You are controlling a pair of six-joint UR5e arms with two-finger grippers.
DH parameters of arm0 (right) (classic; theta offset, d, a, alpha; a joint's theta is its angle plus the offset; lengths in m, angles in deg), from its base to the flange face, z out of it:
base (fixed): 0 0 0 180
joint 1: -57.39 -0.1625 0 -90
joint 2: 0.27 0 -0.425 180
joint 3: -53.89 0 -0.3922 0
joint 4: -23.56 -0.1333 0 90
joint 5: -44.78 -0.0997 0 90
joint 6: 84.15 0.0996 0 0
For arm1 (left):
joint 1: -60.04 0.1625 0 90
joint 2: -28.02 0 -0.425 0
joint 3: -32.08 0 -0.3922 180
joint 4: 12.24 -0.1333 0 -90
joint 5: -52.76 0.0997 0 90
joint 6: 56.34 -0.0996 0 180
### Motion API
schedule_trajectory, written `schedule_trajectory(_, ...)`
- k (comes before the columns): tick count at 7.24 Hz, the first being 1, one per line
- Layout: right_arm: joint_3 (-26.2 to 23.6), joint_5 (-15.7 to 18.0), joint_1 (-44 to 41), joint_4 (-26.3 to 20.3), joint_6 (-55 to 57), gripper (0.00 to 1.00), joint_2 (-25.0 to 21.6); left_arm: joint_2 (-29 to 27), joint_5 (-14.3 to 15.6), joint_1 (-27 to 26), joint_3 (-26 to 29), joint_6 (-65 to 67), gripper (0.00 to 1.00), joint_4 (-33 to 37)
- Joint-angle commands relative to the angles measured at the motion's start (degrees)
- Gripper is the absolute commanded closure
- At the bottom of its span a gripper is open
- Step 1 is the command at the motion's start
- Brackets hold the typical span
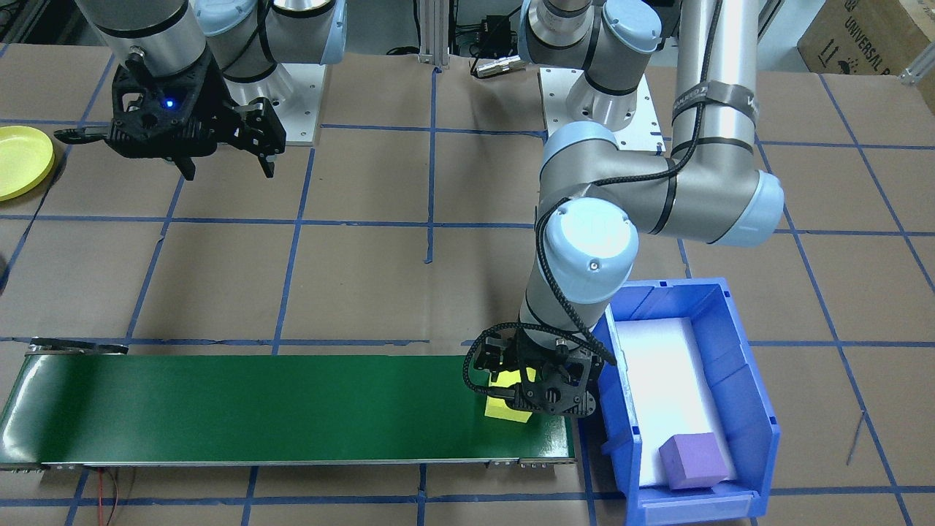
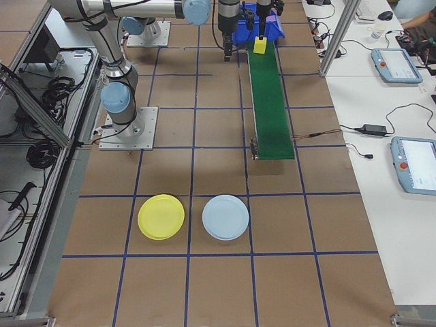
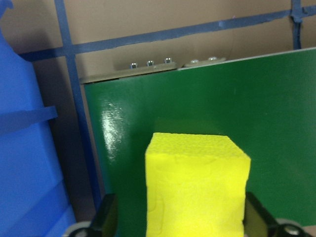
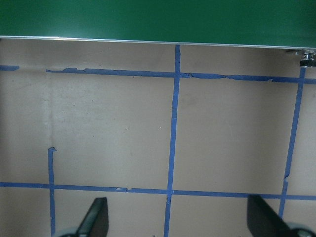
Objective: Move block left to right into plate
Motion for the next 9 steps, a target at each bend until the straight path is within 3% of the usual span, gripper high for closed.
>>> schedule_trajectory(1, 2.48, -0.83, 4.29, 0.45, -6.79, 0.0, 0.49, 5.26, -2.59, 0.27, 0.33, 0.6, 0.0, 0.44)
schedule_trajectory(3, 3.89, -1.89, 6.42, 0.62, -10.48, 0.0, 1.2, 5.37, -1.89, 4.9, 0.77, -3.77, 0.0, 0.26)
schedule_trajectory(5, 3.89, -1.89, 11.4, -0.52, -18.43, 0.0, 7.14, 4.93, -1.45, 11.5, 0.78, -9.15, 0.0, -0.27)
schedule_trajectory(7, 4.42, -5.66, 13.97, 0.88, -31.28, 0.0, 11.55, 2.48, -0.4, 14.85, -1.05, -9.6, 0.0, -7.7)
schedule_trajectory(8, 4.86, -5.58, 14.77, 2.45, -34.89, 0.0, 13.57, 1.33, 0.13, 16.52, -2.03, -12.12, 0.01, -9.22)
schedule_trajectory(9, 5.47, -5.67, 14.78, 7.95, -34.76, 0.0, 15.16, -0.59, 0.13, 17.67, -3.43, -13.63, 0.03, -13.76)
